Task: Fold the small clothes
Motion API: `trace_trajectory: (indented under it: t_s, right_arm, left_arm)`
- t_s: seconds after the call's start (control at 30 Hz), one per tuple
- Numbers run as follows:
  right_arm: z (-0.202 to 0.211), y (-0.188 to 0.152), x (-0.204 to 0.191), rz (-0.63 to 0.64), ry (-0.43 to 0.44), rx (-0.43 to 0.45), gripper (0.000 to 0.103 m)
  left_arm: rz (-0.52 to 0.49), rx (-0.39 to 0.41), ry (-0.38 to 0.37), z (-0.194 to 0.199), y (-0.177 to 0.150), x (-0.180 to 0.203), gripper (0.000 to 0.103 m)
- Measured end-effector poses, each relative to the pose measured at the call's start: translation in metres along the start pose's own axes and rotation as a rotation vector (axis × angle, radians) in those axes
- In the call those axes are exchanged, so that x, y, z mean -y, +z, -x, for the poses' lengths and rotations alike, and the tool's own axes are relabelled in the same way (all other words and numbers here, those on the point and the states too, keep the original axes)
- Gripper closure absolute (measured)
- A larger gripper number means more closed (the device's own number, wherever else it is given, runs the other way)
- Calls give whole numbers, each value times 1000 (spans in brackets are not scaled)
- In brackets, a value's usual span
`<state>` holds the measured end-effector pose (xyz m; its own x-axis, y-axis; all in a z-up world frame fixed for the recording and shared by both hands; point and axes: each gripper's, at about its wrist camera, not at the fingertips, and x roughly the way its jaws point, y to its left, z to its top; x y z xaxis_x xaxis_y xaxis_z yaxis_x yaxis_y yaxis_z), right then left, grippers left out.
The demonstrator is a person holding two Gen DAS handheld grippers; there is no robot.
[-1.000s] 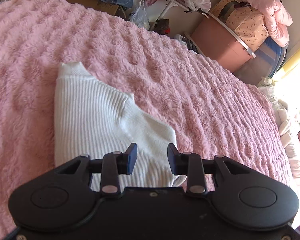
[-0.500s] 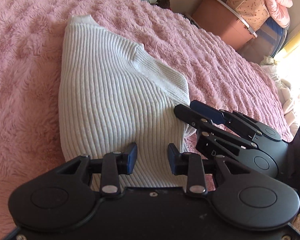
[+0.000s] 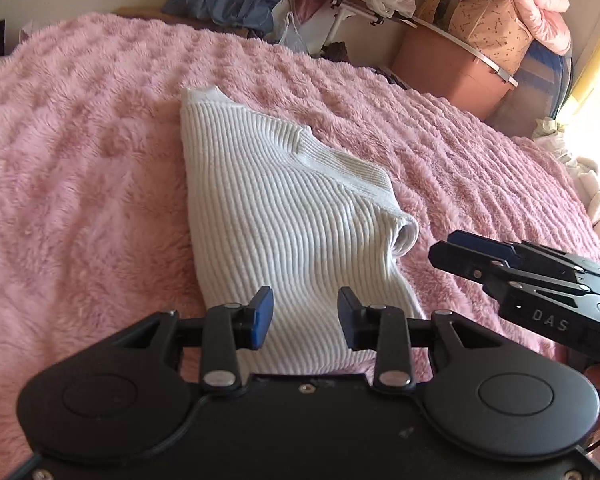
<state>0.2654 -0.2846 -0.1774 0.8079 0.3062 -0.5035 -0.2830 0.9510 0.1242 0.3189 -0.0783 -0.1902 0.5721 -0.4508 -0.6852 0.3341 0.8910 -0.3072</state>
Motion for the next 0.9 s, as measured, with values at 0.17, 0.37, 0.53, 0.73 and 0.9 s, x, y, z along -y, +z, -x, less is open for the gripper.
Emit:
trace_trajectory:
  t_s: [0.17,0.37,0.53,0.73,0.9]
  right_arm:
    - [10,-18,-21,46,-4,-74,71]
    - [-10,-18,-32,55,-22,-132,82]
    - [-23,-18,-26,-22,-75,-178,93]
    - [-36,-31,-11,-62,-111,-224,94]
    - [-38,-33,-15,-39,-110,-230,93]
  left_arm:
    - [-84,-8,52,7,-25,7,67]
    - [-84,-3,65,-3,-32,13,67]
    - [-23,-32,57,-14,-35,7,67]
    - [-1,-64,58,-25,-42,1,66]
    - [16,-52,54,-19,-41,2,67]
